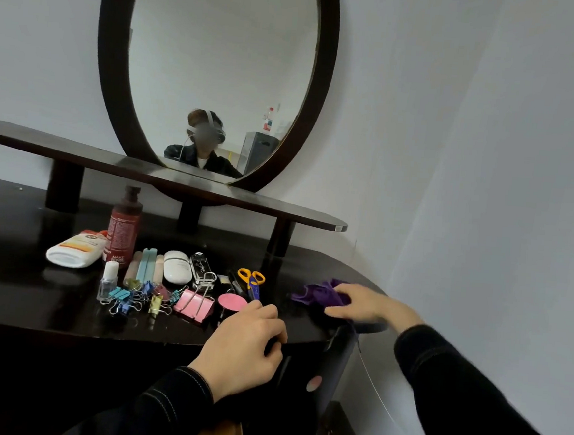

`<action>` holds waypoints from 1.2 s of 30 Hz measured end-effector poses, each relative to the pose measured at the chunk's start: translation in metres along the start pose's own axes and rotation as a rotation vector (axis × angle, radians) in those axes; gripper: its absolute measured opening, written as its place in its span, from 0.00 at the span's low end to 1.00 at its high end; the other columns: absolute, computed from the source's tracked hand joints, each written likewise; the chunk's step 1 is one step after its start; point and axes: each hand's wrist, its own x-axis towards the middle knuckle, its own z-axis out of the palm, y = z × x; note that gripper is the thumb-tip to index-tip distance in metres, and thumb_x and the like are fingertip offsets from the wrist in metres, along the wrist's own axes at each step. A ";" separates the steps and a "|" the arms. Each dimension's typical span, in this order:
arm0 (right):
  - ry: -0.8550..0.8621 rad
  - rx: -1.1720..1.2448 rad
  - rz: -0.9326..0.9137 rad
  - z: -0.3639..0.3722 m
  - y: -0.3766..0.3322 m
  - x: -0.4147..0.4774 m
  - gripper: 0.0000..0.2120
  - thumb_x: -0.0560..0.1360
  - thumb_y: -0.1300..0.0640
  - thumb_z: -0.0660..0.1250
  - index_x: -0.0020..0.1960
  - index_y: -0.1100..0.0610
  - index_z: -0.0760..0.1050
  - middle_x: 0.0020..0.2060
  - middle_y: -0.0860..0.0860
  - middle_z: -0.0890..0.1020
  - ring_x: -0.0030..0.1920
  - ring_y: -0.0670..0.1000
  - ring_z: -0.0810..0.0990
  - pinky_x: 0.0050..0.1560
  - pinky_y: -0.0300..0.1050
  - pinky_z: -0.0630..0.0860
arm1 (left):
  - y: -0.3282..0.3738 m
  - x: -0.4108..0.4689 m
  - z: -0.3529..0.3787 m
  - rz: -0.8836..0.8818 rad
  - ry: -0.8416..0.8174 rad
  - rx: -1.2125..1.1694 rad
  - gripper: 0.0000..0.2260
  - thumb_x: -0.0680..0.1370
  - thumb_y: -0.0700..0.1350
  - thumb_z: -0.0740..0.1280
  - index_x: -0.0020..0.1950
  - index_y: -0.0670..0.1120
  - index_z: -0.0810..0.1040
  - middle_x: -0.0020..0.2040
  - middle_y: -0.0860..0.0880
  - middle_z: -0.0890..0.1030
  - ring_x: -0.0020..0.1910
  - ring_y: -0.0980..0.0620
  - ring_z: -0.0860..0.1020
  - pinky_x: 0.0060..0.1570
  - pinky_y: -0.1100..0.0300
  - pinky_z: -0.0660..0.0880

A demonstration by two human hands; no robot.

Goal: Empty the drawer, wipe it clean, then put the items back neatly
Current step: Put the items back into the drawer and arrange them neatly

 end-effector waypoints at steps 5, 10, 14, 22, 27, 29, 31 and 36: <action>0.243 0.028 0.078 0.066 0.005 0.022 0.32 0.80 0.33 0.56 0.80 0.44 0.59 0.80 0.53 0.59 0.78 0.58 0.60 0.75 0.53 0.63 | 0.001 0.001 0.004 -0.011 0.020 0.022 0.08 0.75 0.50 0.61 0.48 0.52 0.79 0.47 0.55 0.73 0.49 0.55 0.68 0.49 0.57 0.71; 0.207 0.066 0.212 0.068 0.002 0.045 0.32 0.82 0.35 0.50 0.82 0.43 0.48 0.82 0.53 0.48 0.81 0.60 0.50 0.79 0.60 0.52 | -0.001 0.000 0.006 -0.020 0.010 0.016 0.09 0.76 0.50 0.61 0.49 0.52 0.79 0.48 0.55 0.72 0.50 0.56 0.68 0.50 0.57 0.71; 0.274 0.057 0.325 0.074 -0.018 0.051 0.30 0.83 0.38 0.48 0.82 0.44 0.46 0.82 0.55 0.47 0.80 0.65 0.47 0.79 0.63 0.48 | 0.001 -0.001 0.005 -0.036 0.016 0.001 0.09 0.75 0.50 0.61 0.49 0.52 0.80 0.47 0.55 0.73 0.49 0.56 0.68 0.50 0.57 0.70; 0.633 -0.336 0.051 0.092 -0.063 0.016 0.22 0.84 0.46 0.56 0.75 0.52 0.65 0.70 0.54 0.72 0.70 0.57 0.69 0.65 0.52 0.72 | 0.006 -0.005 -0.002 -0.070 0.055 -0.052 0.07 0.75 0.47 0.63 0.47 0.50 0.80 0.46 0.54 0.76 0.48 0.54 0.71 0.51 0.56 0.71; 0.590 0.128 -0.077 0.103 -0.107 0.012 0.13 0.83 0.46 0.57 0.64 0.48 0.74 0.56 0.47 0.77 0.56 0.51 0.75 0.48 0.46 0.73 | 0.002 -0.018 -0.021 -0.085 0.095 -0.193 0.08 0.75 0.40 0.64 0.52 0.46 0.80 0.48 0.52 0.77 0.50 0.54 0.75 0.52 0.55 0.73; 0.555 0.435 -0.063 0.100 -0.122 0.016 0.12 0.83 0.43 0.56 0.55 0.47 0.75 0.50 0.45 0.79 0.53 0.48 0.77 0.47 0.45 0.73 | -0.003 -0.025 -0.036 -0.057 0.125 -0.201 0.09 0.76 0.39 0.64 0.53 0.46 0.80 0.49 0.54 0.77 0.51 0.55 0.75 0.52 0.58 0.74; 0.510 0.732 -0.047 0.097 -0.134 0.020 0.11 0.82 0.42 0.57 0.50 0.45 0.74 0.45 0.43 0.81 0.49 0.45 0.79 0.44 0.43 0.73 | -0.012 -0.031 -0.056 -0.012 0.184 -0.143 0.10 0.76 0.38 0.64 0.53 0.47 0.81 0.49 0.55 0.77 0.51 0.56 0.75 0.52 0.64 0.72; 0.535 0.820 -0.040 0.098 -0.139 0.030 0.11 0.79 0.45 0.67 0.56 0.49 0.74 0.44 0.42 0.80 0.44 0.40 0.78 0.41 0.40 0.73 | -0.049 -0.039 -0.104 -0.031 0.254 0.055 0.09 0.74 0.35 0.69 0.51 0.46 0.81 0.48 0.54 0.77 0.50 0.55 0.74 0.51 0.63 0.70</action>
